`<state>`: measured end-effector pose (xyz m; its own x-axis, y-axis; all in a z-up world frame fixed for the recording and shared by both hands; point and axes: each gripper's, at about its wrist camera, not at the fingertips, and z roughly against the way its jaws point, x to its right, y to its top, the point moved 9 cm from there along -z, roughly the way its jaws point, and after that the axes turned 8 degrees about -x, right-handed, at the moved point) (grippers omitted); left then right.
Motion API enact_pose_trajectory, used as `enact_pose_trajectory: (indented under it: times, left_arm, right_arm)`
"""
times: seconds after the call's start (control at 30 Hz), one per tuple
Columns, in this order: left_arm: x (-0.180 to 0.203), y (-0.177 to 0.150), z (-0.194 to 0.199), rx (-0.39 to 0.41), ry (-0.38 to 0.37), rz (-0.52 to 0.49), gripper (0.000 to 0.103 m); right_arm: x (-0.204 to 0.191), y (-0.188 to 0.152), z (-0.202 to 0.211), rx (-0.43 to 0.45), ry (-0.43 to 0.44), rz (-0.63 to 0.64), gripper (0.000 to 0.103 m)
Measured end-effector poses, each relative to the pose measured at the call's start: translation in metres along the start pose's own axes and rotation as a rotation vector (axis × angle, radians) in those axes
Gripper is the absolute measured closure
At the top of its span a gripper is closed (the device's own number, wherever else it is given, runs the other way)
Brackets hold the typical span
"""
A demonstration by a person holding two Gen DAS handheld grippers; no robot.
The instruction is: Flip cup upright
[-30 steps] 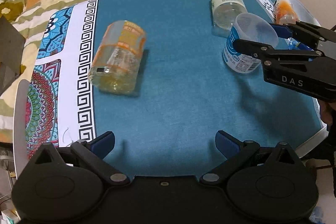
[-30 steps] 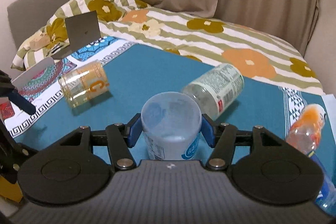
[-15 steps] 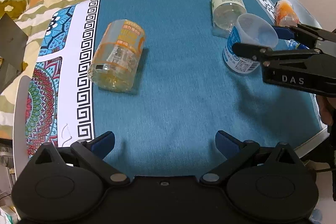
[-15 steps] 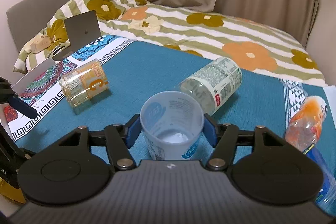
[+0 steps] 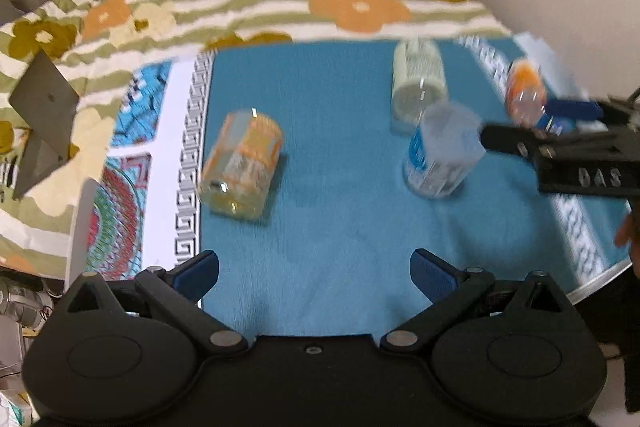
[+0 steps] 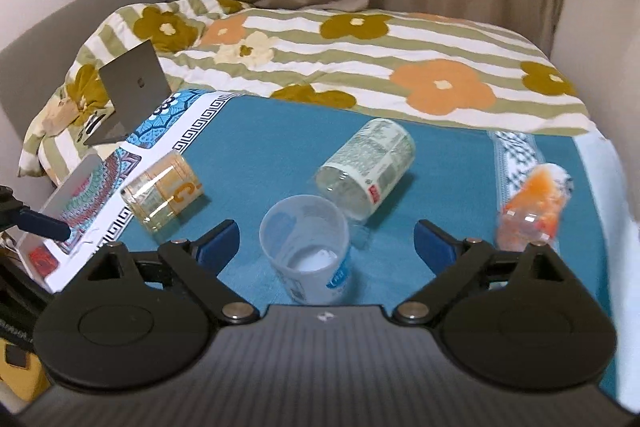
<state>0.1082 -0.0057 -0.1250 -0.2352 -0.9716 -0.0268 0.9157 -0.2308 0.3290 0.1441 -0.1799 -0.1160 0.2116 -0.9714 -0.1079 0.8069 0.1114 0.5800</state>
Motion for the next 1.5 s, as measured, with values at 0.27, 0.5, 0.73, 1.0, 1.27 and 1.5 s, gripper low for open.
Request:
enact_pose_trajectory:
  times: [0.27,0.5,0.73,1.0,1.27,1.5]
  left_arm:
    - [0.002,0.014,0.057,0.173,0.040,0.079,0.000]
    - [0.004,0.004,0.074,0.235,0.062,0.115,0.000]
    - [0.009,-0.007,0.080,0.267,0.073,0.107,0.000]
    - [0.013,-0.008,0.085,0.283,0.088,0.083,0.000]
    - [0.013,-0.008,0.086,0.289,0.092,0.070,0.000]
    - [0.012,-0.007,0.086,0.294,0.098,0.064,0.000]
  right_arm:
    - [0.018,-0.001,0.069,-0.052,-0.092,-0.069,0.000]
    - [0.033,-0.022,0.094,-0.113,-0.164,-0.115,0.000]
    - [0.035,-0.044,0.103,-0.123,-0.180,-0.176,0.000]
    - [0.034,-0.047,0.105,-0.126,-0.190,-0.183,0.000]
    - [0.031,-0.047,0.105,-0.125,-0.192,-0.179,0.000]
    - [0.029,-0.046,0.104,-0.127,-0.196,-0.183,0.000]
